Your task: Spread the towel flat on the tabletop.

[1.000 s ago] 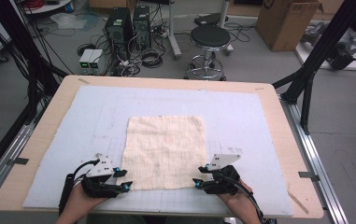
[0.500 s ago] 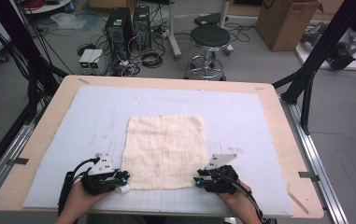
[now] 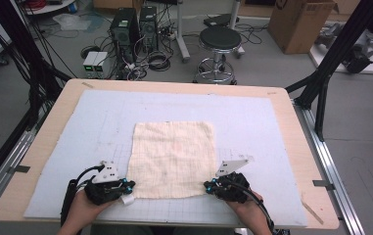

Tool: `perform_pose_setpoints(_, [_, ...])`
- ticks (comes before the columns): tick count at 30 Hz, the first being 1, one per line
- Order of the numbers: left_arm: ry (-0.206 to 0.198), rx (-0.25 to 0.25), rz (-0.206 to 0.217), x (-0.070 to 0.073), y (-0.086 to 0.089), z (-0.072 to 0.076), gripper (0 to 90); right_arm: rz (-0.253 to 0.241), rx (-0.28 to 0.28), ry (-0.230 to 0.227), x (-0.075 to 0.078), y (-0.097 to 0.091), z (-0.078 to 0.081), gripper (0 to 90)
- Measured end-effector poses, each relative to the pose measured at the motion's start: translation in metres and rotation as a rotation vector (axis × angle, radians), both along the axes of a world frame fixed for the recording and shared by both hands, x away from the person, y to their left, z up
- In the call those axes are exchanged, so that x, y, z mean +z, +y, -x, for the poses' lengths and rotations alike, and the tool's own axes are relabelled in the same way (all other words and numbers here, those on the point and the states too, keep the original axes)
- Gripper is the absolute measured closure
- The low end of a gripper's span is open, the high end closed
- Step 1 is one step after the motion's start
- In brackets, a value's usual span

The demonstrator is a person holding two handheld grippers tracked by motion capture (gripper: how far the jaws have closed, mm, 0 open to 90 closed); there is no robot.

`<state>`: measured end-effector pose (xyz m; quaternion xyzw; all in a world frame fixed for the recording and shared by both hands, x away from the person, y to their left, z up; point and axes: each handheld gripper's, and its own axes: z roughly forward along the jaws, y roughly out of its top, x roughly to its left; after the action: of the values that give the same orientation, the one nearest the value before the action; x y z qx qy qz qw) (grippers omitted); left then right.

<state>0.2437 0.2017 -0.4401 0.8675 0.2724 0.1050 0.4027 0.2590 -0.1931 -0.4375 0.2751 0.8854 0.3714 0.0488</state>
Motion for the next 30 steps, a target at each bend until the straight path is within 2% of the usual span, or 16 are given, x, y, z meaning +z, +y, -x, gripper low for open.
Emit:
perform_pose_setpoints(10, [-0.016, 0.011, 0.020, 0.004, 0.007, 0.006, 87.6, 0.005, 0.028, -0.004, 0.002, 0.006, 0.007, 88.1])
perform_pose_setpoints(14, [-0.020, 0.011, 0.010, 0.005, 0.008, 0.008, 87.6, 0.000, 0.028, -0.001, 0.002, 0.006, 0.010, 88.1])
perform_pose_setpoints(22, [-0.026, 0.024, 0.017, 0.006, 0.010, 0.016, 87.7, 0.005, 0.052, -0.004, 0.003, 0.009, 0.018, 88.1])
perform_pose_setpoints(30, [-0.023, 0.038, 0.040, 0.006, 0.015, 0.020, 87.7, -0.013, 0.062, -0.008, 0.005, 0.011, 0.022, 87.1])
